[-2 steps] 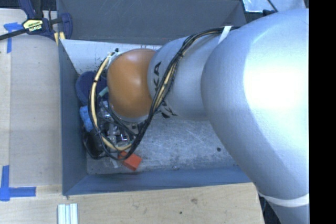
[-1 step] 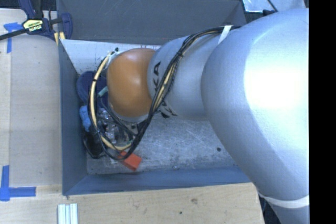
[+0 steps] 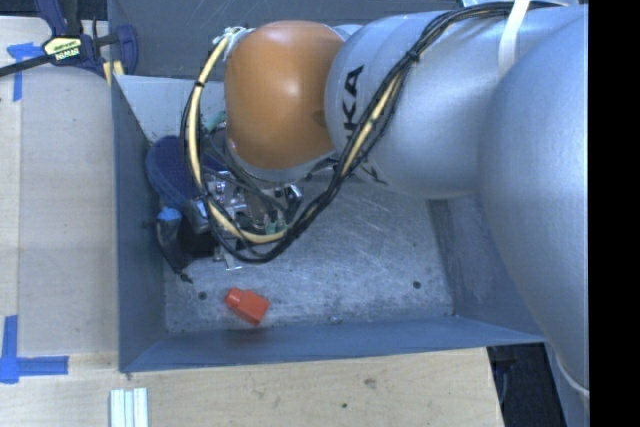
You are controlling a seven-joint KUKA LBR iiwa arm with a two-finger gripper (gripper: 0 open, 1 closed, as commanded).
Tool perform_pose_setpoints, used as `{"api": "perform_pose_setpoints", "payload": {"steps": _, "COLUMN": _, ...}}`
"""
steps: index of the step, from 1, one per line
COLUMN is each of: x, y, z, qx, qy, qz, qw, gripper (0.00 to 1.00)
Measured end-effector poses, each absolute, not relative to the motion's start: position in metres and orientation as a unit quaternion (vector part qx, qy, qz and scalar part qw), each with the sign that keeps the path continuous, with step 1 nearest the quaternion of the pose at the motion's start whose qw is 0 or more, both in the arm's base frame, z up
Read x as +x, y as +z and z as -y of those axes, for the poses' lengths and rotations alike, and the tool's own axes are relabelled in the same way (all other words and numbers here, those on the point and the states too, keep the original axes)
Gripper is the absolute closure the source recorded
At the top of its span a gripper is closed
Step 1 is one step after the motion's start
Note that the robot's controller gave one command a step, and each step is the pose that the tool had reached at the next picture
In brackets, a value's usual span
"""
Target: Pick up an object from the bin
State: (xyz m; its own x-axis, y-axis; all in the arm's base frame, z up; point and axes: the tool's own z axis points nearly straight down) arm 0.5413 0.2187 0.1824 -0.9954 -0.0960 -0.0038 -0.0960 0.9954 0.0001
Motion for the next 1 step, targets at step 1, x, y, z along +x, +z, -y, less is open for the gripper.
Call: {"api": "perform_pose_setpoints", "payload": {"steps": 1, "x": 0.5342, "y": 0.2759, "z": -0.2170, "qx": -0.061, "qy": 0.000, "qz": -0.998, "qw": 0.002, "gripper": 1.00}}
